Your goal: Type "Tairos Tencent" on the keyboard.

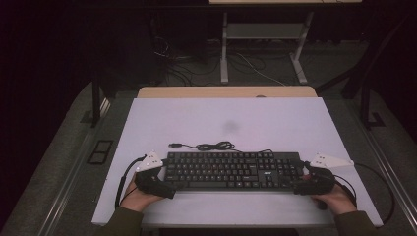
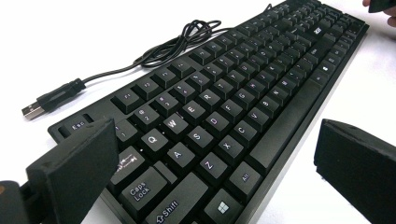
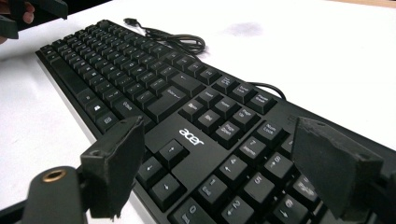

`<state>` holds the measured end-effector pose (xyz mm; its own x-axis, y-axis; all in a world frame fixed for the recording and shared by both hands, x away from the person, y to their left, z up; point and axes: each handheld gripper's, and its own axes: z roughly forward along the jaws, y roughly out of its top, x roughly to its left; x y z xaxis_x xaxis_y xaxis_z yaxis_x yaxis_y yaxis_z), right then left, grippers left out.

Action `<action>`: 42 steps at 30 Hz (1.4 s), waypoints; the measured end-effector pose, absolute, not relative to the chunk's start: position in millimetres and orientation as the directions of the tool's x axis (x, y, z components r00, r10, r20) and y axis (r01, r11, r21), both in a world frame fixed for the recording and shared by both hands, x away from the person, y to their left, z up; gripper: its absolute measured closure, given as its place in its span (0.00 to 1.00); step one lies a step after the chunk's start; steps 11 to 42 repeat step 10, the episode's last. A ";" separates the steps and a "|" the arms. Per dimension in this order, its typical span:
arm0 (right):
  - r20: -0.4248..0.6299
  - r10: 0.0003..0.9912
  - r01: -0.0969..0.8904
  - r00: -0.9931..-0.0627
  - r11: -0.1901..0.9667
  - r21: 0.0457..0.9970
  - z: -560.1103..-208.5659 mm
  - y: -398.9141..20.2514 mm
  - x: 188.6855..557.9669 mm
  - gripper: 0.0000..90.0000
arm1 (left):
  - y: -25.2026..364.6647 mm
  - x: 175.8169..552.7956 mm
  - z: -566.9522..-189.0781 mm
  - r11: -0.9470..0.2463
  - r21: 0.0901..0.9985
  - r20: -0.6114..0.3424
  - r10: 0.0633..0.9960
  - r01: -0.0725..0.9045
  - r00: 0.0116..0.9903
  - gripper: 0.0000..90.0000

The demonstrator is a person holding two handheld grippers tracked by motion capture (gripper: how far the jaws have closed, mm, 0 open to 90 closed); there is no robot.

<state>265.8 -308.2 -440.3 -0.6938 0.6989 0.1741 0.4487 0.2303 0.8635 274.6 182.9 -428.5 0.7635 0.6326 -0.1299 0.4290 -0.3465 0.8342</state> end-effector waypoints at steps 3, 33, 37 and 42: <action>0.172 0.701 0.450 -0.693 0.233 0.862 -440.1 -308.8 264.8 0.19 | 182.5 276.0 -429.1 -0.345 0.836 -0.132 0.629 0.427 0.766 0.00; 0.174 0.702 0.453 -0.691 0.233 0.860 -440.4 -308.6 264.7 0.18 | 182.5 277.8 -429.5 -0.344 0.836 -0.136 0.626 0.428 0.768 0.00; 0.174 0.702 0.453 -0.691 0.233 0.860 -440.4 -308.6 264.7 0.18 | 182.5 277.8 -429.5 -0.344 0.836 -0.136 0.626 0.428 0.768 0.00; 0.174 0.702 0.453 -0.691 0.233 0.860 -440.4 -308.6 264.7 0.18 | 182.5 277.8 -429.5 -0.344 0.836 -0.136 0.626 0.428 0.768 0.00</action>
